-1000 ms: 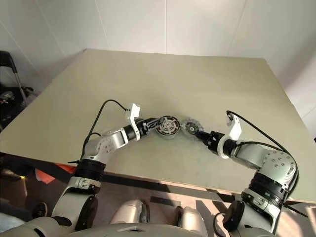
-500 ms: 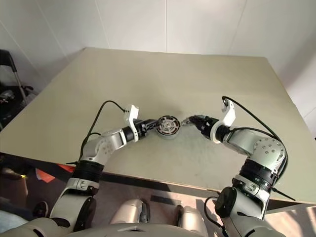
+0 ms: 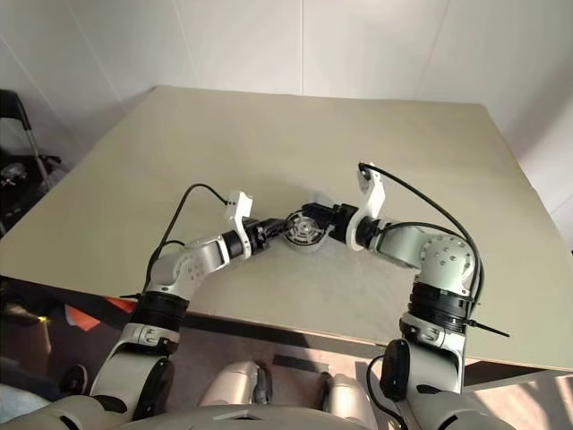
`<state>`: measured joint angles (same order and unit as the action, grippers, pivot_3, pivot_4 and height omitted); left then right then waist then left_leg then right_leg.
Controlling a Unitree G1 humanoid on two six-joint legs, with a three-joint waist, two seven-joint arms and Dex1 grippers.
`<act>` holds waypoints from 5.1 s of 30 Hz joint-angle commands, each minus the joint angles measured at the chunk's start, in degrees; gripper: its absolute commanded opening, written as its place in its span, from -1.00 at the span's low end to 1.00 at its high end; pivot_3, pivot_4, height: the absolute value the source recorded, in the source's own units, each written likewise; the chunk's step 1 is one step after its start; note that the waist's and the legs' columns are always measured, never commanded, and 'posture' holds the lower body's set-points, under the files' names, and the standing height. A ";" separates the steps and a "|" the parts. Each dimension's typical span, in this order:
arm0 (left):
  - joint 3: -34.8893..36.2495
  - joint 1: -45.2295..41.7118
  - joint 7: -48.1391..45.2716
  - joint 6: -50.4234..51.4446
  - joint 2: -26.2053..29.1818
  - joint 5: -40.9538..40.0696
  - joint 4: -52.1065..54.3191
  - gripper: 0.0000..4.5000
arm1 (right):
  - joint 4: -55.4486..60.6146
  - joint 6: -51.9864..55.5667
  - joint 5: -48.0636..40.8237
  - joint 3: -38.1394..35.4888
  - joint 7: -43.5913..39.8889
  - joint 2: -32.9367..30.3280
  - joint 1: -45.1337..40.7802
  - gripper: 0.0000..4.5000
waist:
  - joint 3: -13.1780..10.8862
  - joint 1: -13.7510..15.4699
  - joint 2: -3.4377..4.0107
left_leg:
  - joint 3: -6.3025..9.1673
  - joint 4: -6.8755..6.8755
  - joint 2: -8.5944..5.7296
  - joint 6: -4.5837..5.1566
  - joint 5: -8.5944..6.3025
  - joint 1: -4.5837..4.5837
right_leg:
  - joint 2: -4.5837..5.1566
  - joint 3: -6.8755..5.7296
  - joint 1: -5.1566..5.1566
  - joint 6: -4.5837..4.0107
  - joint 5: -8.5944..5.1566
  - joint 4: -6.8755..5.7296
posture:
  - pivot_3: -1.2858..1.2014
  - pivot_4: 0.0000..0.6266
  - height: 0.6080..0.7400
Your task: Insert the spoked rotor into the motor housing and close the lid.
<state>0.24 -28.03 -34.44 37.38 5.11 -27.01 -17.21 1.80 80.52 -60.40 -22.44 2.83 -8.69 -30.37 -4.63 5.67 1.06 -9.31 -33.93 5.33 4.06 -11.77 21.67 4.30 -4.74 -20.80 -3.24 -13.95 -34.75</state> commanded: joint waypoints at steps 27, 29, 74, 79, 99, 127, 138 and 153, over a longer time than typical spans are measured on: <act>2.08 -0.10 0.18 -0.52 0.98 0.30 1.71 0.05 | -16.14 -43.06 37.16 23.17 -26.67 -7.57 -7.71 0.99 | -0.02 -0.19 -0.06 | -0.01 -0.31 0.00 0.28 -0.12 0.35 | 0.00 0.00 -0.21 -0.02 0.03 -0.07 | 0.03 -1.00 1.00; 2.14 -0.01 0.26 -0.50 1.05 0.30 1.84 0.05 | -16.03 -42.90 37.86 23.45 -27.71 -7.89 -6.92 0.99 | -0.02 -0.20 -0.06 | -0.01 -0.32 0.00 0.31 -0.12 0.36 | 0.00 0.00 -0.23 -0.02 0.03 -0.08 | 0.03 -1.00 1.00; 3.37 -0.46 0.09 -1.37 2.44 1.23 0.23 0.05 | -4.68 -43.81 42.14 24.15 -40.59 -11.30 1.08 0.32 | -0.01 -0.15 -0.07 | -0.02 -0.71 0.08 0.61 -0.23 0.37 | 0.00 0.00 -0.16 -0.03 0.03 -0.31 | 0.03 -1.00 1.00; 3.59 -0.11 0.27 -1.14 2.46 1.24 0.58 0.05 | -3.76 -46.81 44.38 26.94 -43.40 -12.85 2.93 0.32 | -0.01 -0.13 -0.07 | -0.03 -0.79 0.08 0.55 -0.26 0.36 | 0.01 0.00 -0.13 -0.03 0.03 -0.35 | 0.03 -1.00 1.00; 3.57 0.32 0.54 -0.55 2.68 1.20 1.06 0.05 | 0.32 -57.04 44.28 28.89 -51.40 -15.46 8.24 0.32 | -0.01 -0.11 -0.08 | -0.02 -0.91 0.11 0.85 -0.39 0.38 | 0.01 0.00 -0.12 -0.03 0.03 -0.39 | 0.03 -1.00 1.00; 3.64 0.44 0.94 -0.38 2.78 1.23 1.14 0.05 | -2.59 -61.07 48.67 32.10 -55.00 -18.08 10.83 0.32 | -0.01 -0.10 -0.08 | -0.01 -1.09 0.13 0.91 -0.45 0.36 | 0.01 0.00 -0.03 -0.02 0.03 -0.45 | 0.03 -1.00 1.00; 3.70 0.53 1.01 -0.25 2.80 1.19 1.23 0.05 | -2.18 -61.07 48.62 33.02 -57.11 -19.08 11.65 0.32 | -0.01 -0.08 -0.08 | -0.02 -1.13 0.14 0.93 -0.46 0.36 | 0.01 0.00 -0.02 -0.02 0.03 -0.46 | 0.03 -1.00 1.00; 3.54 0.67 0.97 -0.25 2.64 1.27 1.13 0.05 | -0.74 -59.24 45.50 30.98 -58.17 -18.38 10.93 0.32 | -0.01 -0.09 -0.08 | -0.02 -1.13 0.14 0.95 -0.47 0.36 | 0.01 0.00 -0.01 -0.02 0.03 -0.46 | 0.03 -1.00 1.00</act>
<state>3.35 -26.91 -33.40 37.34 7.63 -25.23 -17.67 -1.51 21.55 -13.13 9.68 -54.53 -26.94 -18.96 -4.64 5.59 0.98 -9.32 -35.06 5.47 5.00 -12.23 22.03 4.30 -4.74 -20.82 -3.26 -13.91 -35.21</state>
